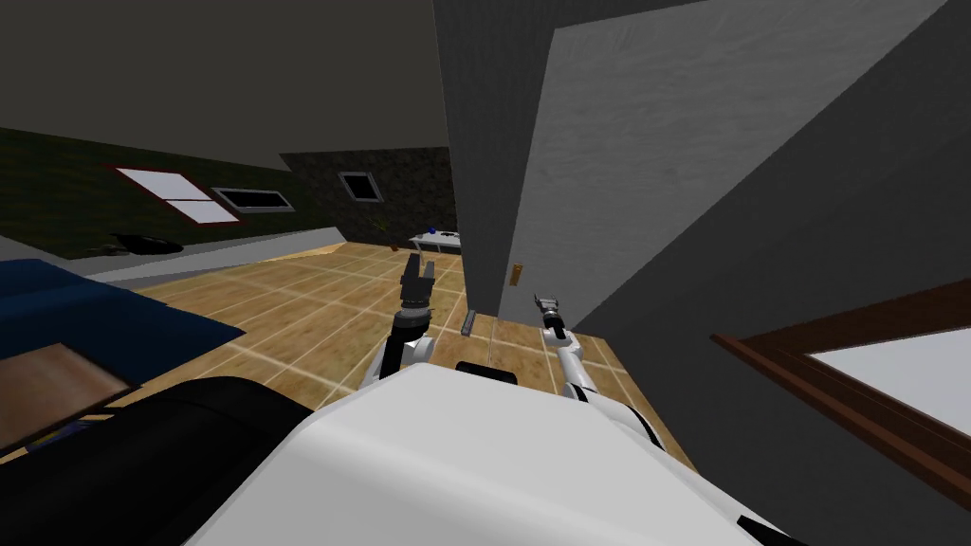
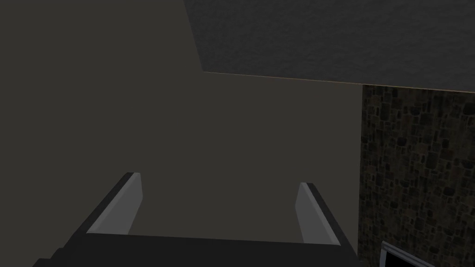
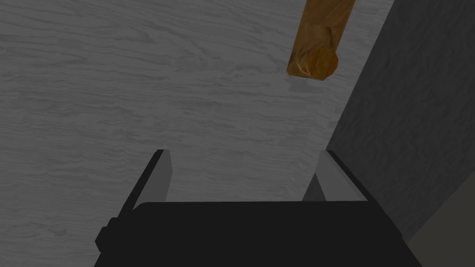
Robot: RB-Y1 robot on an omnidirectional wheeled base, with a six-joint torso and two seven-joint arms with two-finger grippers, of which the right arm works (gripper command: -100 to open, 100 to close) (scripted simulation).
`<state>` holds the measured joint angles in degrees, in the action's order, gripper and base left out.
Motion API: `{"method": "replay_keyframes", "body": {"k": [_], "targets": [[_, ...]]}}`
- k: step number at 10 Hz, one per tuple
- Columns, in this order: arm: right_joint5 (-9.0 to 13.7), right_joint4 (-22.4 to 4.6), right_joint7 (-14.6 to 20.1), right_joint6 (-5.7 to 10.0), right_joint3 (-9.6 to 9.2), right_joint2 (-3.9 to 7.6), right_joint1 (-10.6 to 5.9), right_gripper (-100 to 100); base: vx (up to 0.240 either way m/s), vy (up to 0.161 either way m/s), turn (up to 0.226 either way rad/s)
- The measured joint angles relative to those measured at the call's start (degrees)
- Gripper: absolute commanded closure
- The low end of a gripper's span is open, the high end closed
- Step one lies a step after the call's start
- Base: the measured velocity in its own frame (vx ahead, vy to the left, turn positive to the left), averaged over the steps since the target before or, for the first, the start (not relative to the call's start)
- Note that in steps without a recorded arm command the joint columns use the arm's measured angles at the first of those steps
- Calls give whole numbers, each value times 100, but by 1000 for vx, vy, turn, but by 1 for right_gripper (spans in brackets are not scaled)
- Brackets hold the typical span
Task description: Pull the door open
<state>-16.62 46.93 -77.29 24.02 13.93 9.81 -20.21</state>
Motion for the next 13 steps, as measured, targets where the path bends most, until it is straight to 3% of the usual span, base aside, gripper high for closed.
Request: {"method": "replay_keyframes", "body": {"k": [4, 9, 13], "targets": [[256, -211, -283, 5, 426, -116, -182, -100, 116, 22, 188], [577, -543, -618, 67, 956, -271, -410, -100, 203, 7, 176], [723, -692, -784, 84, 1203, -357, -525, -100, 198, 6, 56]]}}
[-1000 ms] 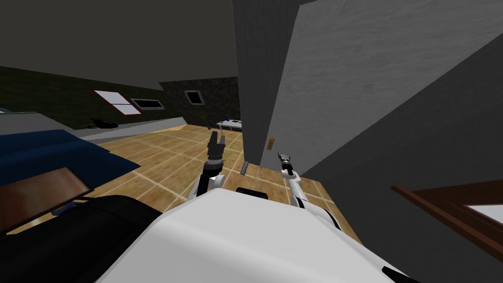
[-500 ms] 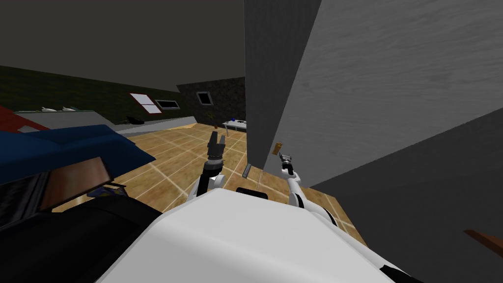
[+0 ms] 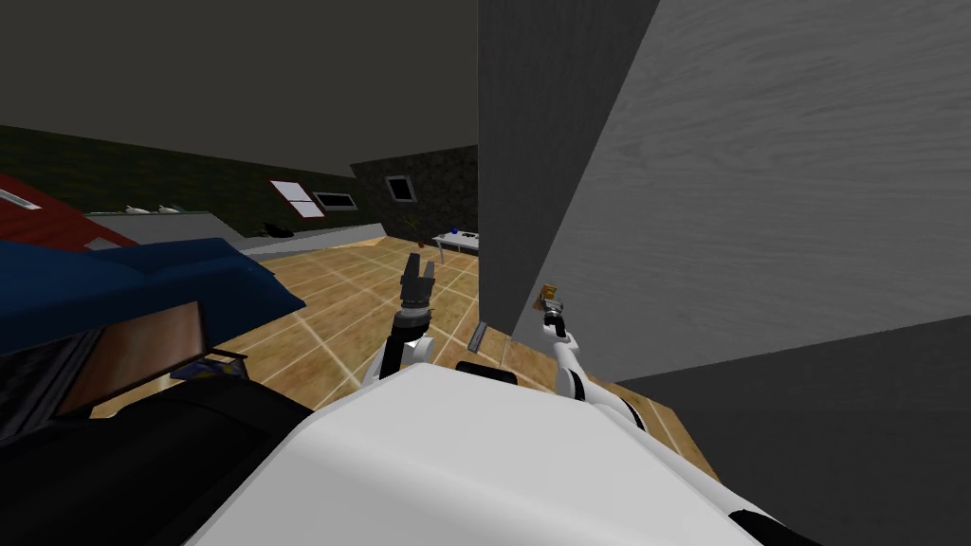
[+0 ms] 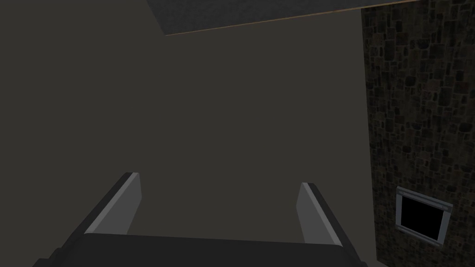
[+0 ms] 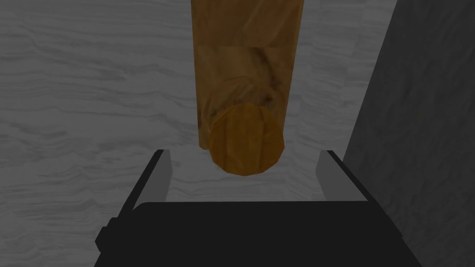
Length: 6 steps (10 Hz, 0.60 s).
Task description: Pull the door open
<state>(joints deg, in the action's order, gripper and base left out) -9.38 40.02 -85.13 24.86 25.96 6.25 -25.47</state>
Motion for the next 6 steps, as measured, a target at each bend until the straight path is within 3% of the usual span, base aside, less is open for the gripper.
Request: {"method": "replay_keyframes", "body": {"k": [2, 3, 6], "targets": [[36, -50, -38, 15, 60, -20, -29, -100, 135, -34, 15], [37, -51, -41, 23, 60, -25, -30, 100, -24, 7, -8], [34, -50, -40, 13, 59, -15, -30, 100, -21, 3, 3]]}}
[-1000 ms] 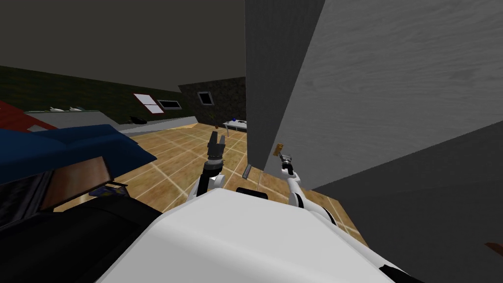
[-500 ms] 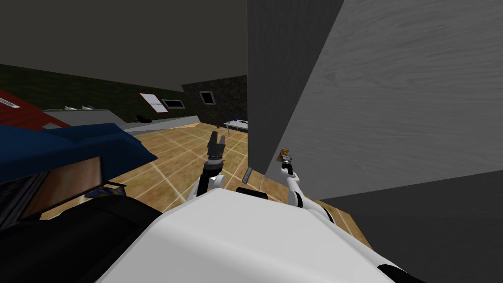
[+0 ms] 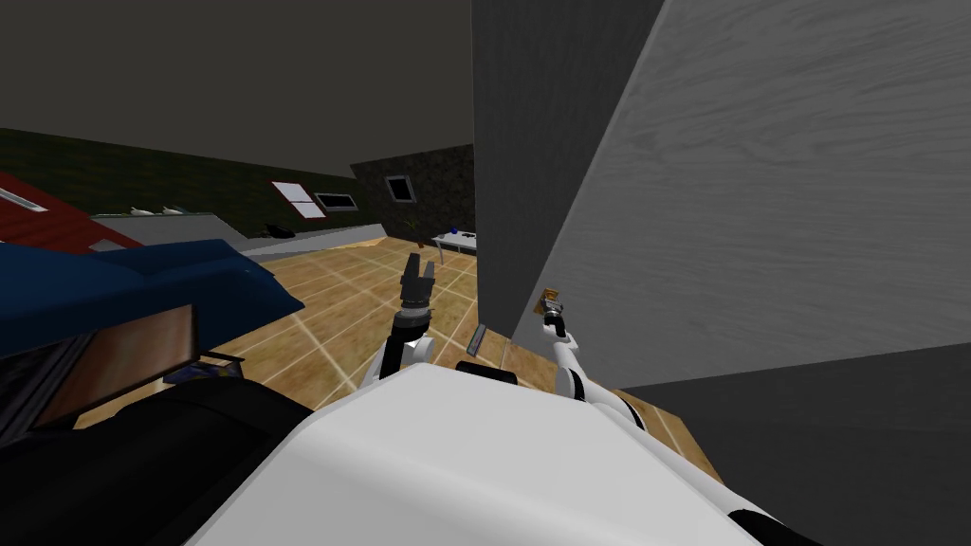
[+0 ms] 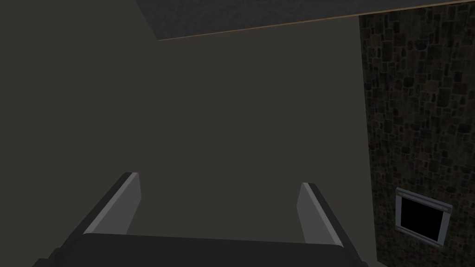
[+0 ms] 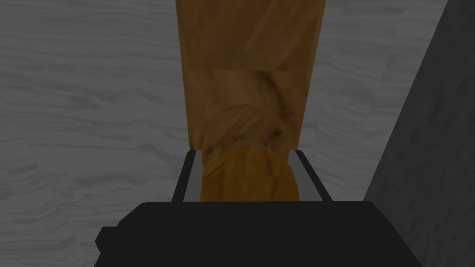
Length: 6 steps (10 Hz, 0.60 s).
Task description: Pull the door open
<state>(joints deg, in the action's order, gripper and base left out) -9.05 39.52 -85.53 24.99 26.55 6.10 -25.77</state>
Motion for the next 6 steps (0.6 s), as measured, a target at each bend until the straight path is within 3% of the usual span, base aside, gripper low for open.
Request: {"method": "replay_keyframes", "body": {"k": [3, 6], "targets": [[0, -3, 1, -3, 0, -3, 4, 100, -29, 4, 21], [79, 11, 301, 13, -15, 39, -6, 100, -148, -6, 46]]}}
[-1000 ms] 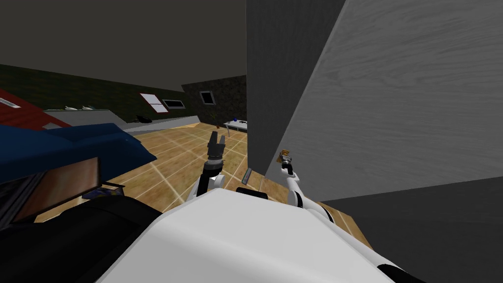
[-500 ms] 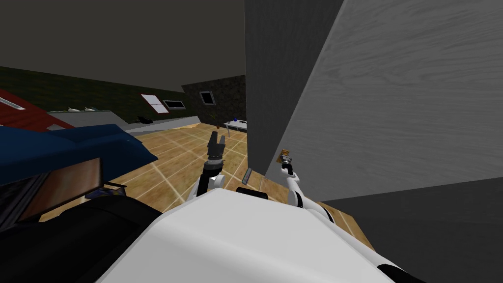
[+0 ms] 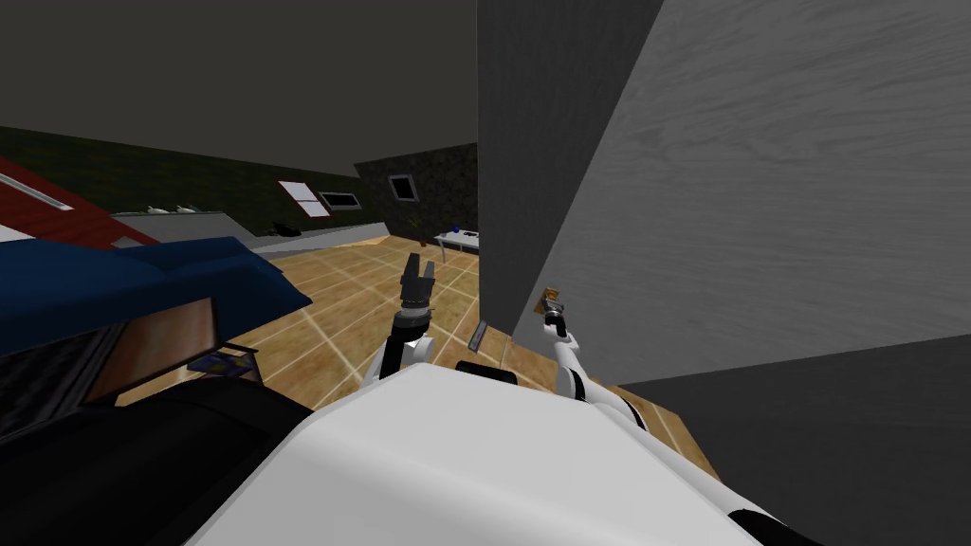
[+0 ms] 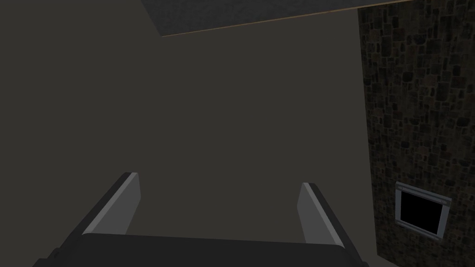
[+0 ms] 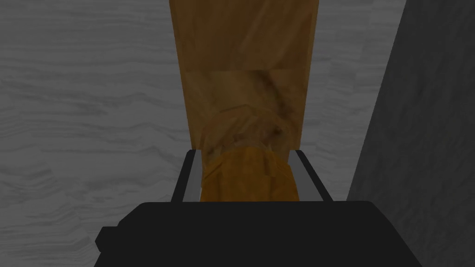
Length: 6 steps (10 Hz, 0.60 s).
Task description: Pull the door open
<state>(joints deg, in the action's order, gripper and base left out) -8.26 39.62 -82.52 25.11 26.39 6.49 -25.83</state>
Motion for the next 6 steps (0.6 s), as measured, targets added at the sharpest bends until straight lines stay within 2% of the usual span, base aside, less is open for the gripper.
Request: {"method": "replay_keyframes", "body": {"k": [6], "targets": [[182, -34, 731, 6, -54, 43, 34, 100, -85, -2, 40]]}}
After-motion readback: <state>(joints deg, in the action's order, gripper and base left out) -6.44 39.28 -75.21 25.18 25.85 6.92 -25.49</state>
